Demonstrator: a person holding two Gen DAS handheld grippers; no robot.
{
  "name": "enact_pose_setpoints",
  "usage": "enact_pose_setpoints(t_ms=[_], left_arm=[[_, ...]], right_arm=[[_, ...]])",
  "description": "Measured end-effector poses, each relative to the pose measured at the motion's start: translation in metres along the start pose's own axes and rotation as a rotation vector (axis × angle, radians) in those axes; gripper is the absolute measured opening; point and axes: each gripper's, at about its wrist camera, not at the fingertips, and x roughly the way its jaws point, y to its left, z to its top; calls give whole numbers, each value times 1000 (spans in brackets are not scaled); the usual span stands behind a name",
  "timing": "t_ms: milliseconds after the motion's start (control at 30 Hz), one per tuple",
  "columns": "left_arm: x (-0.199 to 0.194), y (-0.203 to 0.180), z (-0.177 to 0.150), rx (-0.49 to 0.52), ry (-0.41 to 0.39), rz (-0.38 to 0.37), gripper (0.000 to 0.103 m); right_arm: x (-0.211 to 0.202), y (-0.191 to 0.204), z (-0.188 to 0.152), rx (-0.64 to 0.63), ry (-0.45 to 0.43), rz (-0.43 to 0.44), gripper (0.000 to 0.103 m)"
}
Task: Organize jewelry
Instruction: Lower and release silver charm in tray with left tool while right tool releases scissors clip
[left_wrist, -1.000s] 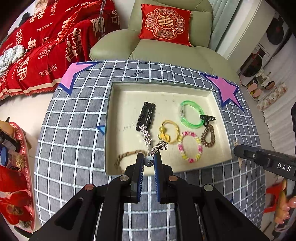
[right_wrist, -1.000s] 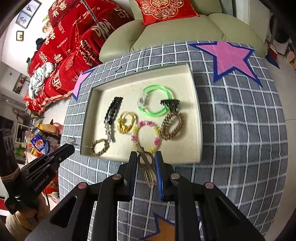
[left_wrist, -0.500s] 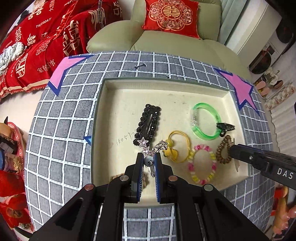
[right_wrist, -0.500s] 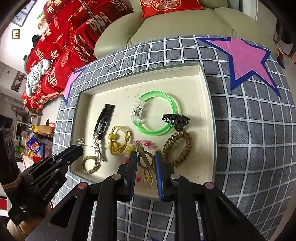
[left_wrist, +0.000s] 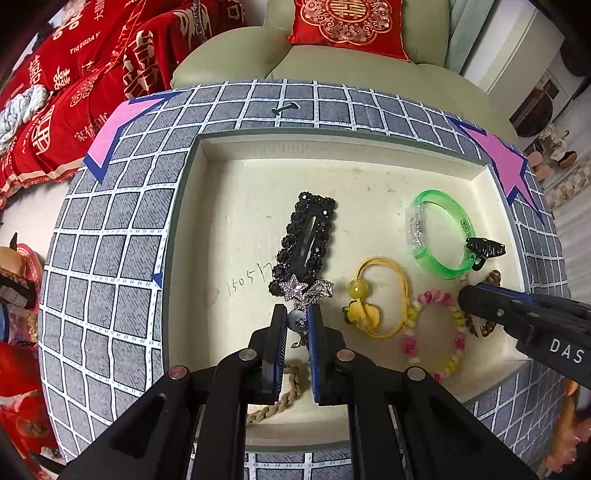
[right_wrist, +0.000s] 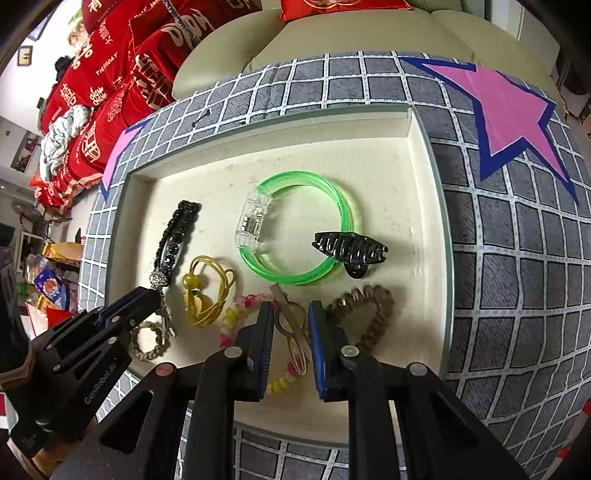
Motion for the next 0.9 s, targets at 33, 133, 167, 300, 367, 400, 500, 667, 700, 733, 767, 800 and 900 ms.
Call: enact_pose_setpoints(t_ms=[33,133,167,300,367,400,500,667,700,733,767,800,900], left_arm=[[0,-1,0,3,-1,2,19],[0,-4,-1,13,-6,18,19],[0,-5,-1,16,-7,20,19],[0,-8,-1,32,-5,31,19],[0,-9,-1,31,-3,33,19],[0,-9,-2,31,-2,34,19],[0,-10,-2,32,0,37,19],[0,-12,-3,42,10,49,20],[0,-13,-3,43,13,49,20],[0,-14,-3,42,15,49,20],[-1,-14,-3,43,17,48,20],[-2,-14,-3,45,16,49,20],[-7,-16,-4,55,0,60,20]], right_arm=[[1,0,0,-2,-3,-1,20],[2,1,1,-9,-5,-7,21],[3,2,2,-9,-5,-8,21],[4,2,2,-8,4,-6,21],[6,1,2,-2,7,-7,21],[6,0,1,0,9,-8,21],[8,-1,0,6,12,-8,21],[7,-6,-2,13,21,1,24],[6,-7,-3,17,22,5,28],[5,-8,-3,22,22,12,33],[4,-8,-4,25,21,17,34],[2,-8,-4,27,19,23,37],[-6,-9,-5,36,11,43,40]])
